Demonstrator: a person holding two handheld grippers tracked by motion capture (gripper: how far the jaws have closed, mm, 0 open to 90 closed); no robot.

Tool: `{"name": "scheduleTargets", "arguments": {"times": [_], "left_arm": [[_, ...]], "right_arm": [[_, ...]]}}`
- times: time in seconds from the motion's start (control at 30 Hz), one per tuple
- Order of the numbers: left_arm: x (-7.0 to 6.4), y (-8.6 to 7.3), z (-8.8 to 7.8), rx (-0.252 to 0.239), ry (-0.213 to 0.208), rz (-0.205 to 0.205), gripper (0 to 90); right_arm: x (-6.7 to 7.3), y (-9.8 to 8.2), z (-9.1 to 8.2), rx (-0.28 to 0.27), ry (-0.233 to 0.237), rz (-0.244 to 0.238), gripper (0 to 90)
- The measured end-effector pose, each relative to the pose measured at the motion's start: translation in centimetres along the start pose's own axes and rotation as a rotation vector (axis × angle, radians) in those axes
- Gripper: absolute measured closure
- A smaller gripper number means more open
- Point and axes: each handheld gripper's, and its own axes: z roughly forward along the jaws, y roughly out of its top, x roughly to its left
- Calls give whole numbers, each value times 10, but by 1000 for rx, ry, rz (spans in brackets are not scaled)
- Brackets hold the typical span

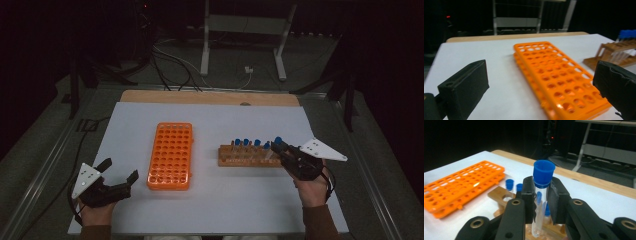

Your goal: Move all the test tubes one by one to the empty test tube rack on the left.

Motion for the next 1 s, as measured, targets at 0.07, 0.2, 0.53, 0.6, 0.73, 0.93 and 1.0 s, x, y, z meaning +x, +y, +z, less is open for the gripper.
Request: {"name": "scheduleTargets", "arguments": {"times": [0.07, 0.2, 0.53, 0.6, 0.73, 0.93, 1.0], "left_arm": [[-1, 3, 1, -7, -17, 4, 9], [-8, 12, 4, -29, -68, 21, 9], [-28, 31, 27, -26, -141, 39, 10], [-32, 33, 33, -22, -153, 45, 10], [-45, 37, 44, -18, -175, 75, 10], [-66, 38, 63, -18, -251, 111, 10], [-73, 38, 69, -13, -293, 123, 10]], "right_arm": [[3, 0, 1, 6, 9, -4, 766], [11, 0, 4, 10, 42, -7, 766], [29, 5, 15, 11, 99, -25, 766], [35, 7, 20, 8, 119, -23, 766], [40, 8, 27, 10, 138, -19, 766], [53, 11, 40, 16, 175, -27, 766], [60, 13, 46, 21, 193, -37, 766]]}}
